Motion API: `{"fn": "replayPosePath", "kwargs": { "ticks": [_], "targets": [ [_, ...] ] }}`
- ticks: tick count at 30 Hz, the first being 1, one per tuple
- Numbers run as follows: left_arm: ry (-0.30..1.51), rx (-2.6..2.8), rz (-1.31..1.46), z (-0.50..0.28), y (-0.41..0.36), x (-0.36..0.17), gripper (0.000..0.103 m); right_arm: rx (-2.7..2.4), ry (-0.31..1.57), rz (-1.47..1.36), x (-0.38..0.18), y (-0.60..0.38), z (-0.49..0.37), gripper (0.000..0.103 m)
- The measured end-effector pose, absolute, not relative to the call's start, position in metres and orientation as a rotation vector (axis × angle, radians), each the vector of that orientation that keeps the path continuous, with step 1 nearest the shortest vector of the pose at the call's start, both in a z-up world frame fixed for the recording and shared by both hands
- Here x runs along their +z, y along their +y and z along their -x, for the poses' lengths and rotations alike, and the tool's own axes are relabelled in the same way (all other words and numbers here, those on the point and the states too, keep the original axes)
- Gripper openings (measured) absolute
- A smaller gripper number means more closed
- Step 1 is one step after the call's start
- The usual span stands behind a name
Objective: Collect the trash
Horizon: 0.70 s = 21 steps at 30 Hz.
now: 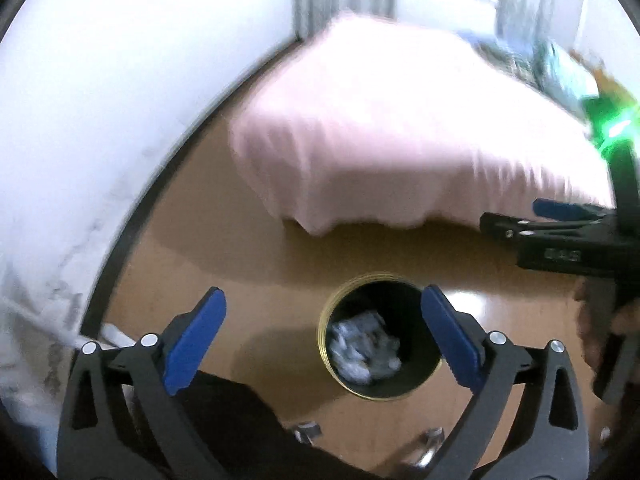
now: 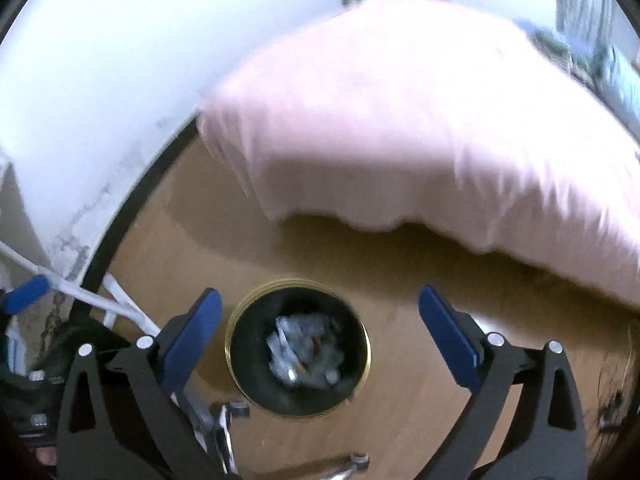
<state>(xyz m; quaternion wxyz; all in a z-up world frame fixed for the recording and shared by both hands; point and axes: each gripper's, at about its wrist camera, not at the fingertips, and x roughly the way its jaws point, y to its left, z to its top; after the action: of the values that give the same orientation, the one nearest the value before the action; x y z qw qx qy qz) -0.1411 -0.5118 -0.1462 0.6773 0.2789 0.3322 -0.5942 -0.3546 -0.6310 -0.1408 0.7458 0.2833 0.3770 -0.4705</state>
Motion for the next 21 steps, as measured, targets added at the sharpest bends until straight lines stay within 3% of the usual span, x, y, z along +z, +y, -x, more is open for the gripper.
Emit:
{"fn": "replayPosePath", "kwargs": {
  "ticks": [3,9,14,21],
  "targets": [
    [0.684,-1.244,-0.496,0.093,-0.455,-0.082,0.096,-0.879,0.812,-0.478,-0.095,-0.617,0.295,0.096],
    [0.641,-0.87,-0.382,-0.003,-0.319,-0.009,0.096,-0.487,0.72,-0.322,-0.021,-0.546,0.153,0.096],
    [0.641,-0.519,-0.272,-0.056,-0.186,0.015,0.096,-0.226,0.681,-0.181,0.014,-0.46,0.059,0.096],
    [0.649,-0.2,-0.095,-0.062,-0.046,0.03,0.096,-0.02,0.651,-0.103,0.033,-0.37,0.004,0.096]
  ]
}}
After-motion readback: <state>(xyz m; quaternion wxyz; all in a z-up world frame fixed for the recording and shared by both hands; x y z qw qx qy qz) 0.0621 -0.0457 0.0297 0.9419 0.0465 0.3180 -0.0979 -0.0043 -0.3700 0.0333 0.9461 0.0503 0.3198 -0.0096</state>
